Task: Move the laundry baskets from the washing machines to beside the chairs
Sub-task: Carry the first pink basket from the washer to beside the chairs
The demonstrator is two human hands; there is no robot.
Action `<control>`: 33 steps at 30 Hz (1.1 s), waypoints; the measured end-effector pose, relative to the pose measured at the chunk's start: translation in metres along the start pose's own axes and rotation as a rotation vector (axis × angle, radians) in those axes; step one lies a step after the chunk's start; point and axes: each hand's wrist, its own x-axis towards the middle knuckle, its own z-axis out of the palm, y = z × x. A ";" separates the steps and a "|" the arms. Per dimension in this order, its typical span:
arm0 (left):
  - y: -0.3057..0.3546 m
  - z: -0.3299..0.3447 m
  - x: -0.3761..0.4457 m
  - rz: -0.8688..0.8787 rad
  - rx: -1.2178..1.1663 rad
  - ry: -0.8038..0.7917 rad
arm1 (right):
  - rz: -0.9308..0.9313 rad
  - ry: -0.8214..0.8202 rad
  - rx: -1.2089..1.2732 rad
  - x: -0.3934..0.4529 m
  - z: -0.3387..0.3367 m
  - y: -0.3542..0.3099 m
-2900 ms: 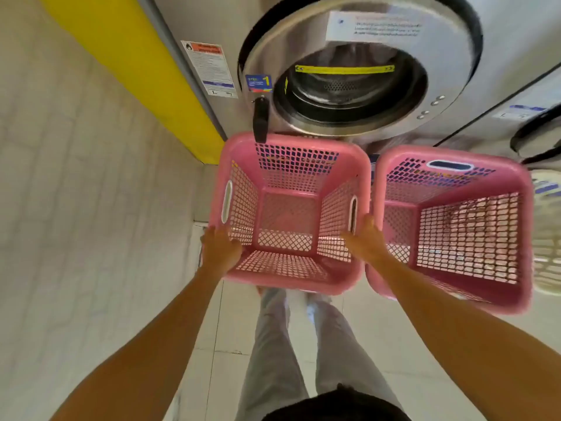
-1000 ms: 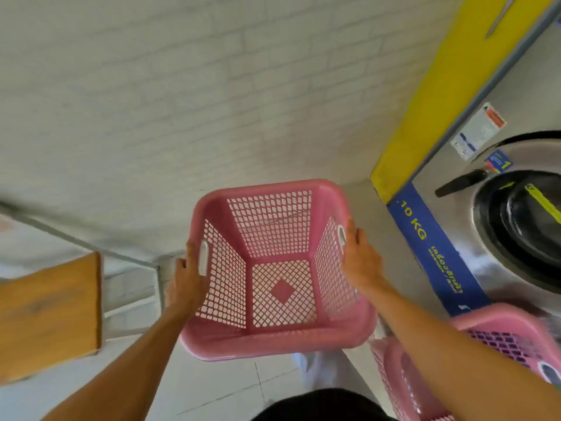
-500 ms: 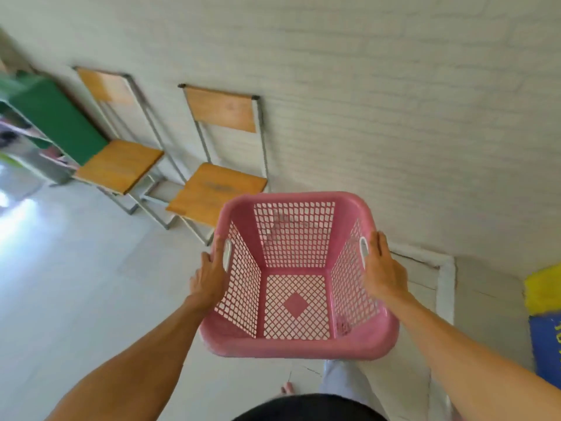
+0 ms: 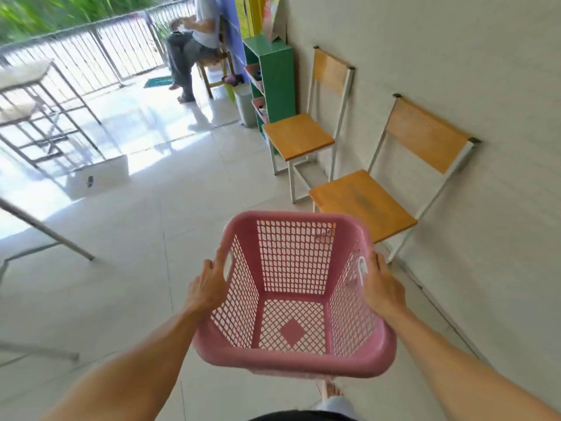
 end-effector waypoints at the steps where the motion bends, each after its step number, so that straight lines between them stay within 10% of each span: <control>1: -0.008 -0.003 0.000 -0.035 -0.002 0.007 | -0.028 -0.028 -0.017 0.012 0.004 -0.011; 17: -0.153 -0.029 0.070 -0.411 -0.087 0.064 | -0.347 -0.144 -0.140 0.166 0.063 -0.217; 33: -0.280 -0.128 0.313 -0.200 -0.155 0.099 | -0.144 0.041 0.011 0.284 0.104 -0.393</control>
